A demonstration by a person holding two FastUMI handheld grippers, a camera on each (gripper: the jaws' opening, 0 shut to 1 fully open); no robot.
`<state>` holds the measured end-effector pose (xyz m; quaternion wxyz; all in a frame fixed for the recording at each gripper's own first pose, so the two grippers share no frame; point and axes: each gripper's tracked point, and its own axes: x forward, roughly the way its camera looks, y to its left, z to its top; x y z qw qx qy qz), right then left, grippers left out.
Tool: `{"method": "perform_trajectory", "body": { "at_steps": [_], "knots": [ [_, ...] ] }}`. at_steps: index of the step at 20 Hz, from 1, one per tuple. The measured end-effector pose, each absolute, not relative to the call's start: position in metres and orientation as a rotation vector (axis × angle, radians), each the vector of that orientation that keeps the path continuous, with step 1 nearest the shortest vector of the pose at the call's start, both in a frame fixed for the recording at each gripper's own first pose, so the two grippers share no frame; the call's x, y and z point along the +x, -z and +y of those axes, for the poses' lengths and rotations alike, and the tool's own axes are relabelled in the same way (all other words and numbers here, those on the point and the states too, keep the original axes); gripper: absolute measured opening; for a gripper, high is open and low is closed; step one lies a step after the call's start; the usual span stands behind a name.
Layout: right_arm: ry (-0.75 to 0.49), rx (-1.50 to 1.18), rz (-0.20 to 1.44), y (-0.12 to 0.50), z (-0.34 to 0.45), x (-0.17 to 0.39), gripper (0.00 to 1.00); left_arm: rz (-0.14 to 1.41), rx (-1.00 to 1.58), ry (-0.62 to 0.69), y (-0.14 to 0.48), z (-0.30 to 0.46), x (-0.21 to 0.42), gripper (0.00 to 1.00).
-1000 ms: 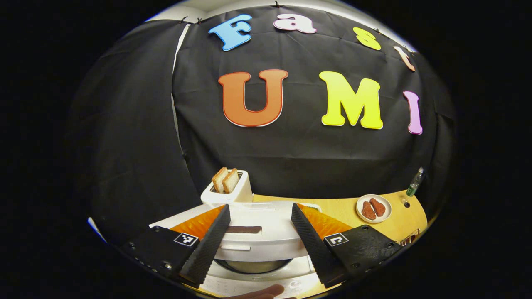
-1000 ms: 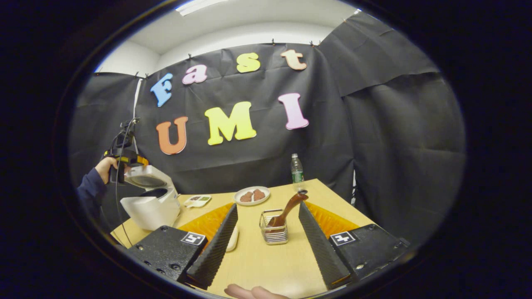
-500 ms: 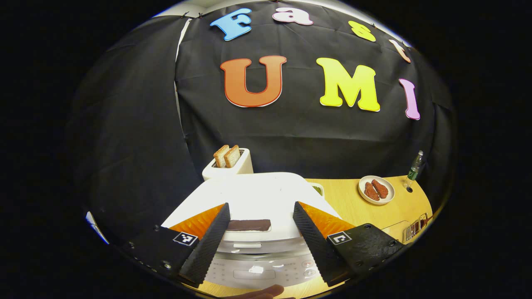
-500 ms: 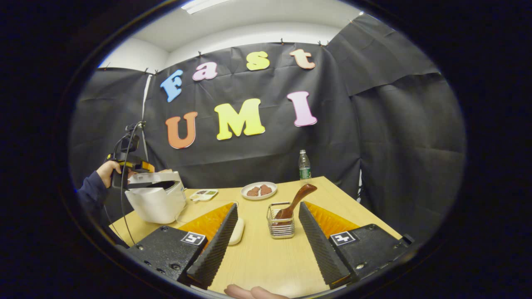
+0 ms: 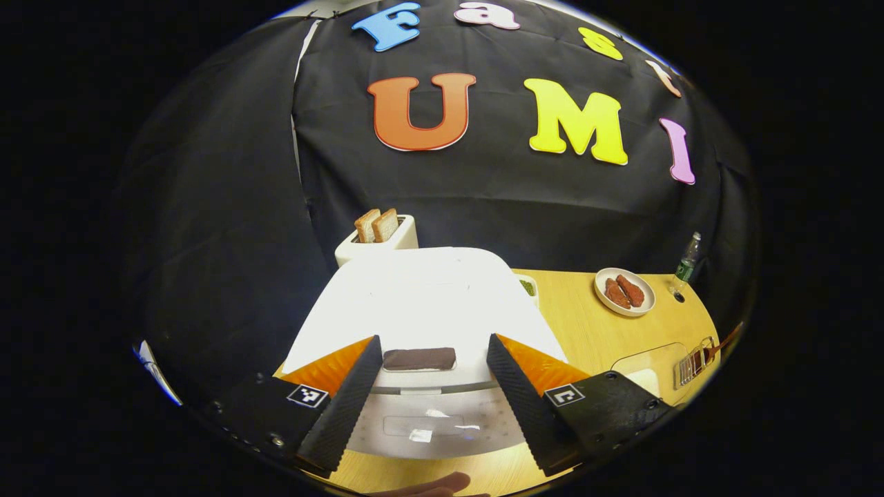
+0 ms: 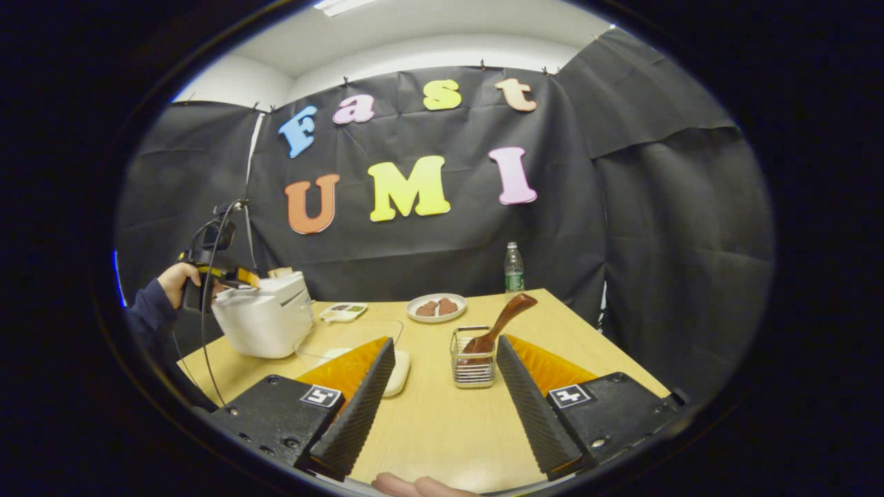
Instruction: Close the left gripper, press the button to open the rice cooker; take a wooden spoon from the chopstick holder with the right hand, scoop a spoonful of rice and pour it into the rice cooker, then put the wooden spoon back into the chopstick holder.
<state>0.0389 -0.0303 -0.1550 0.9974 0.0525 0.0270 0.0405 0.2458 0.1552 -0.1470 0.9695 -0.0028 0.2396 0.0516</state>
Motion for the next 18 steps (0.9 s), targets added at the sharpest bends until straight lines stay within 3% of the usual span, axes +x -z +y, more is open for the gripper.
{"method": "perform_trajectory", "body": {
  "at_steps": [9, 14, 15, 18],
  "knots": [
    [-0.105, 0.099, 0.057, 0.162, -0.023, 0.050, 0.92, 0.481, -0.009, -0.126, 0.159, 0.157, 0.247, 0.99],
    [-0.107, 0.104, 0.079, 0.171, -0.020, 0.056, 0.96, 0.443, -0.003, -0.128, 0.158, 0.158, 0.249, 0.99],
    [-0.107, 0.103, 0.082, 0.172, -0.020, 0.056, 0.92, 0.438, -0.002, -0.125, 0.158, 0.158, 0.250, 0.99],
    [-0.105, 0.101, 0.086, 0.175, -0.020, 0.057, 0.96, 0.414, -0.007, -0.130, 0.159, 0.157, 0.249, 1.00]
  ]
}}
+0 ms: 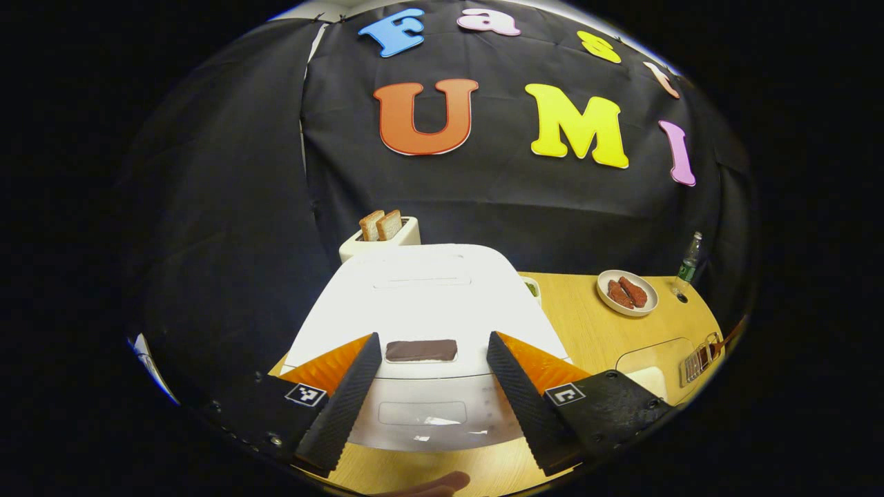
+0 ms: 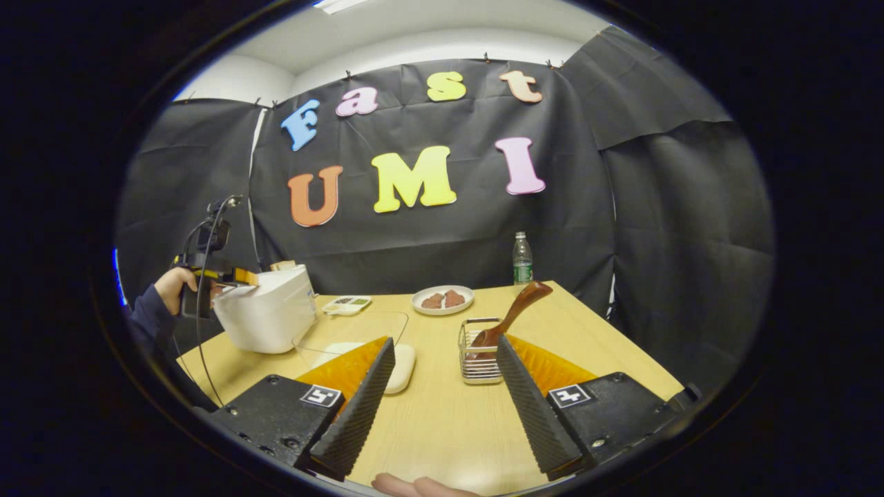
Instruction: Close the left gripper, press the button to open the rice cooker; take a wooden spoon from the chopstick holder with the right hand, scoop a spoonful of rice and pour it into the rice cooker, then put the wooden spoon back into the chopstick holder.
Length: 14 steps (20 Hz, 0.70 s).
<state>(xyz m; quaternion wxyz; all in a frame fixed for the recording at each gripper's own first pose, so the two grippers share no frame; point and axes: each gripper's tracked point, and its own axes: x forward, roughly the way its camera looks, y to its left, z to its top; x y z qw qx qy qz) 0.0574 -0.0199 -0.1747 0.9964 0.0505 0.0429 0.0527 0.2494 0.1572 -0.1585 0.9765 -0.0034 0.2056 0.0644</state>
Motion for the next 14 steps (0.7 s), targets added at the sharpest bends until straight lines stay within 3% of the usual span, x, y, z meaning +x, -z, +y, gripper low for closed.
{"method": "perform_trajectory", "body": {
  "at_steps": [4, 7, 8, 10, 11, 12, 13, 14],
  "knots": [
    [-0.086, 0.093, 0.083, 0.175, -0.027, 0.056, 0.92, 0.375, -0.013, -0.139, 0.158, 0.160, 0.250, 0.96],
    [-0.069, 0.083, 0.084, 0.176, -0.035, 0.054, 0.96, 0.362, -0.023, -0.139, 0.162, 0.158, 0.249, 0.97],
    [-0.066, 0.083, 0.081, 0.175, -0.037, 0.051, 0.92, 0.357, -0.020, -0.142, 0.163, 0.158, 0.249, 0.97],
    [-0.052, 0.085, 0.074, 0.176, -0.047, 0.048, 0.96, 0.341, -0.019, -0.149, 0.161, 0.158, 0.249, 0.97],
    [-0.042, 0.088, 0.071, 0.176, -0.053, 0.046, 0.92, 0.336, -0.023, -0.152, 0.161, 0.158, 0.249, 0.97],
    [-0.033, 0.091, 0.071, 0.177, -0.058, 0.043, 0.96, 0.327, -0.029, -0.156, 0.159, 0.158, 0.250, 0.97],
    [-0.026, 0.097, 0.070, 0.176, -0.063, 0.041, 0.92, 0.327, -0.029, -0.160, 0.160, 0.158, 0.250, 0.97],
    [-0.020, 0.102, 0.068, 0.174, -0.068, 0.039, 0.94, 0.322, -0.025, -0.166, 0.159, 0.158, 0.249, 0.96]
  ]
}}
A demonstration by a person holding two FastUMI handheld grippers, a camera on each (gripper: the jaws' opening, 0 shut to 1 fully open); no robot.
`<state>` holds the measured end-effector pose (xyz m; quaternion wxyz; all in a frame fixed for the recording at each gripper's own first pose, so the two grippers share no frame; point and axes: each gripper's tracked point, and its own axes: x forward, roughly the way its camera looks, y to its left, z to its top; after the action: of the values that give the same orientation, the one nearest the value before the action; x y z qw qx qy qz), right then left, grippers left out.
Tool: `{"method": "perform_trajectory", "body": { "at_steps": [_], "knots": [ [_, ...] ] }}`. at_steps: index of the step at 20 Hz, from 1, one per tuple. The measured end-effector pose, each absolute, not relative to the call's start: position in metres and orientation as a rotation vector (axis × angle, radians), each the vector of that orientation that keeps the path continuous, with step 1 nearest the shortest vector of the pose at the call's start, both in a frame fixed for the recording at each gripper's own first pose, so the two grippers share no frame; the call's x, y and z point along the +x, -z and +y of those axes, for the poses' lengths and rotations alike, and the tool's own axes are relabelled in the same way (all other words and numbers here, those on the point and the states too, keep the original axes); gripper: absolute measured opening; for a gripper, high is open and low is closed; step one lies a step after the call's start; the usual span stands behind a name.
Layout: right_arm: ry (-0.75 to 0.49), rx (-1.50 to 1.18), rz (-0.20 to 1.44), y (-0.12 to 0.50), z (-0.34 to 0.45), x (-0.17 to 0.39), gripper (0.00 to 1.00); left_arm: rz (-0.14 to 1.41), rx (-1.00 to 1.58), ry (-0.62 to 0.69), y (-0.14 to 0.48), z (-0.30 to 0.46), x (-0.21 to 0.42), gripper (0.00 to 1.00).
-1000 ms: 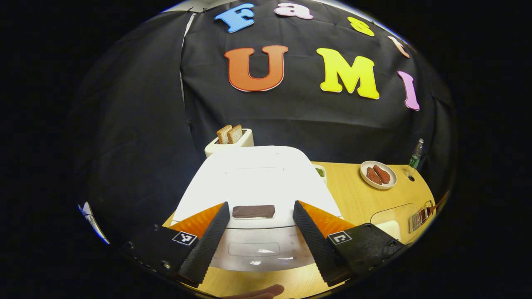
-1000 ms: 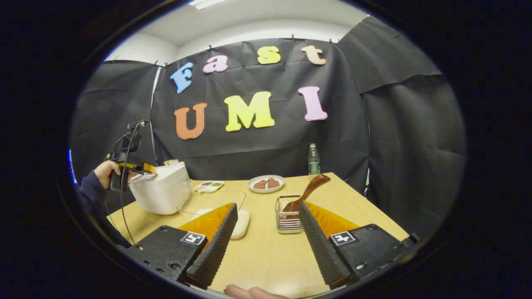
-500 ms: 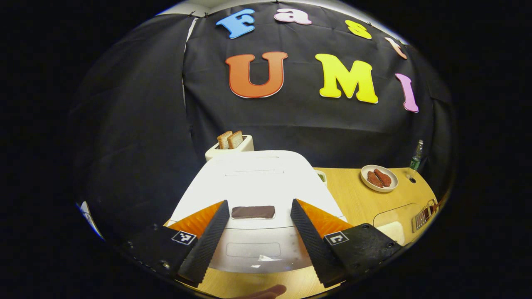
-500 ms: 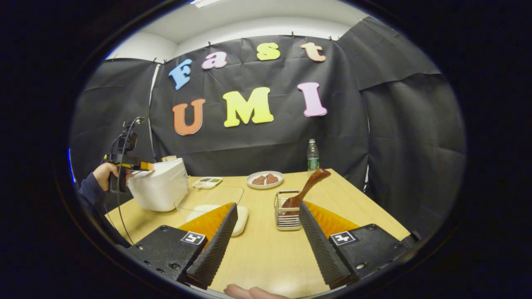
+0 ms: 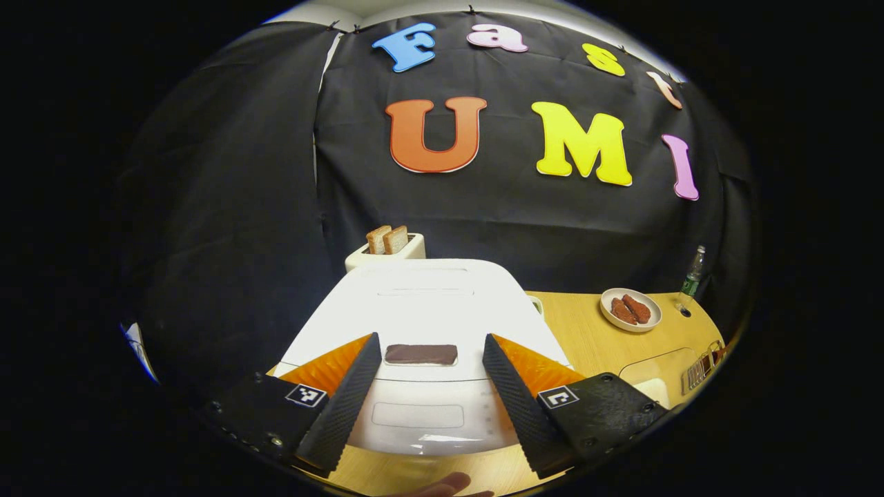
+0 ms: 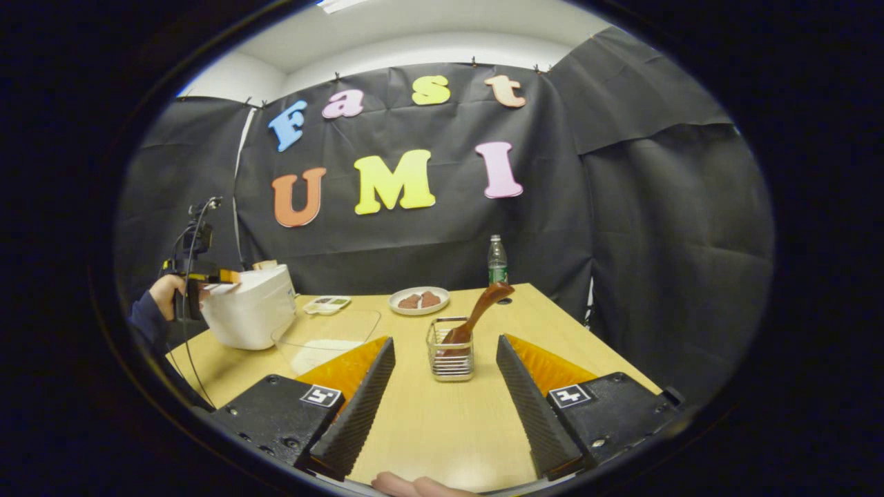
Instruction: Close the left gripper, press the button to open the rice cooker; take a wooden spoon from the chopstick holder with the right hand, scoop a spoonful of rice and pour it into the rice cooker, then put the wooden spoon back into the chopstick holder.
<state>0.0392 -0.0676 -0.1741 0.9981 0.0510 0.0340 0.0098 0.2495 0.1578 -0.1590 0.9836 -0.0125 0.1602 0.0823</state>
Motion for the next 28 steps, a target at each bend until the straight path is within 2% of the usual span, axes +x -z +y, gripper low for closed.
{"method": "perform_trajectory", "body": {
  "at_steps": [4, 5, 10, 13, 16, 18, 19, 26, 28],
  "knots": [
    [0.003, 0.112, 0.045, 0.167, -0.082, 0.034, 0.92, 0.314, -0.020, -0.170, 0.153, 0.152, 0.248, 0.95],
    [0.006, 0.112, 0.038, 0.164, -0.085, 0.032, 0.94, 0.306, -0.034, -0.166, 0.149, 0.149, 0.245, 0.95],
    [0.036, 0.127, 0.004, 0.148, -0.106, 0.027, 0.92, 0.181, -0.026, -0.171, 0.088, 0.134, 0.219, 0.94],
    [0.048, 0.128, -0.020, 0.135, -0.117, 0.020, 0.92, 0.110, 0.029, -0.154, 0.044, 0.113, 0.185, 0.94],
    [0.071, 0.108, -0.053, 0.118, -0.127, 0.010, 0.96, 0.085, 0.052, -0.126, 0.020, 0.092, 0.150, 0.95],
    [0.085, 0.086, -0.076, 0.104, -0.130, 0.003, 0.92, 0.075, 0.026, -0.093, 0.012, 0.075, 0.125, 0.95],
    [0.095, 0.077, -0.083, 0.097, -0.132, 0.001, 0.96, 0.058, 0.025, -0.081, 0.007, 0.069, 0.112, 0.95],
    [0.061, 0.028, -0.106, 0.063, -0.109, -0.013, 0.96, -0.080, -0.010, 0.012, -0.013, 0.024, 0.021, 0.95],
    [0.056, 0.015, -0.119, 0.055, -0.102, -0.019, 0.96, -0.079, -0.004, 0.027, -0.002, 0.022, -0.001, 0.95]
  ]
}}
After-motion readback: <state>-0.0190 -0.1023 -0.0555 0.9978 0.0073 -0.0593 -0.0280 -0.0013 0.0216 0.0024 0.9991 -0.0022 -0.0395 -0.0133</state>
